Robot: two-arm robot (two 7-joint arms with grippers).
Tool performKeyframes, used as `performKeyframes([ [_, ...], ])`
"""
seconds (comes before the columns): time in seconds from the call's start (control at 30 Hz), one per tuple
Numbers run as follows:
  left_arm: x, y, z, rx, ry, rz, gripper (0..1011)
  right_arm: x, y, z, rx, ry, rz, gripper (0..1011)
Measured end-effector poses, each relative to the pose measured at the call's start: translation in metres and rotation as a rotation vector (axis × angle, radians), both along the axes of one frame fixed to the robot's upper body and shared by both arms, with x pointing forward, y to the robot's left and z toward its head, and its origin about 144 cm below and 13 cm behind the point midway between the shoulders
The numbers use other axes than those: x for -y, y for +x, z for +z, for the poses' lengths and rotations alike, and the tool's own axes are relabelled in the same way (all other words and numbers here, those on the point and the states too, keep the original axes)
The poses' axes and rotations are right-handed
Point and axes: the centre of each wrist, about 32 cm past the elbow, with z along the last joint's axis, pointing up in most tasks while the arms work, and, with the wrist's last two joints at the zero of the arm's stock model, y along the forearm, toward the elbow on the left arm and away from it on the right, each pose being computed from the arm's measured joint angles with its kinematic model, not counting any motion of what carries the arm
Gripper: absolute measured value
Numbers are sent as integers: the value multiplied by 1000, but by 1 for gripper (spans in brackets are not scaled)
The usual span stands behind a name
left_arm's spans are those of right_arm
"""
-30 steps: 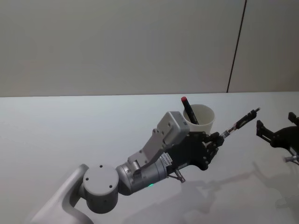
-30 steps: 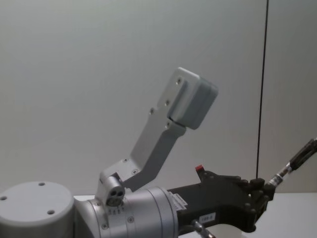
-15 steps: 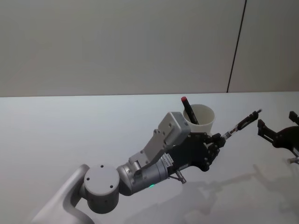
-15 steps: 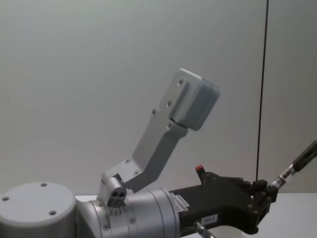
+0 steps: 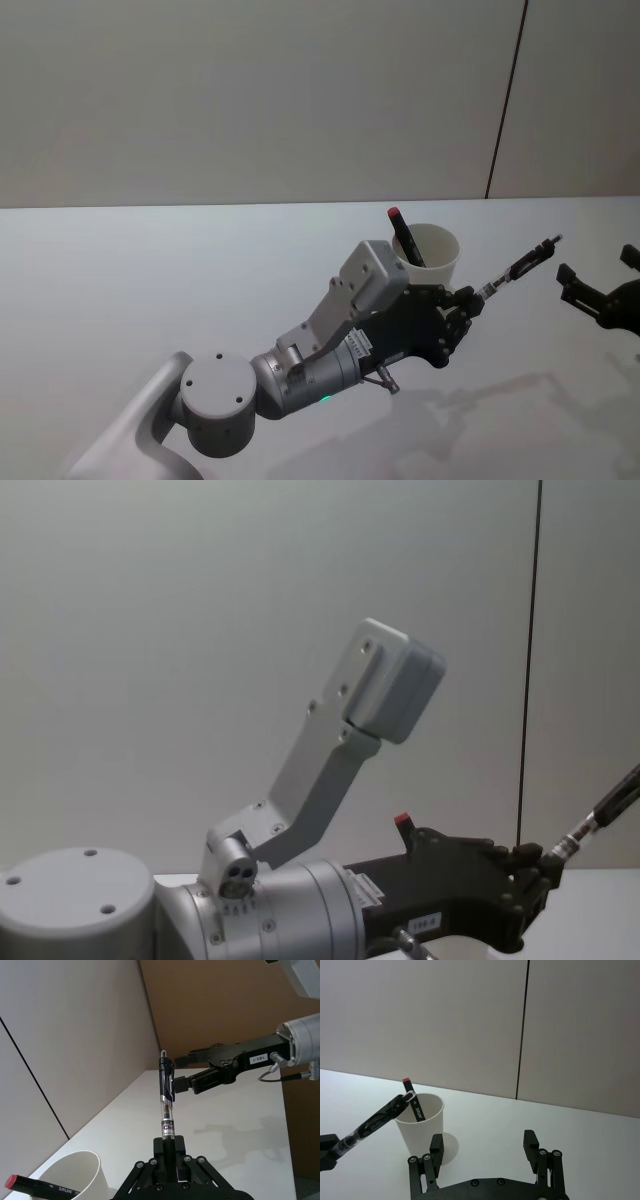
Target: Place the pen into the pen holder.
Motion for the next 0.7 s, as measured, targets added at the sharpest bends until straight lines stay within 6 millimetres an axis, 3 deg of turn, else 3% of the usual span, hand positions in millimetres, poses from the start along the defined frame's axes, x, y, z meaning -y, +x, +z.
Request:
performKeyframes([
  [0.7, 0, 0, 0, -1, 1, -1, 131, 34, -14, -3, -34, 99, 173, 1001],
])
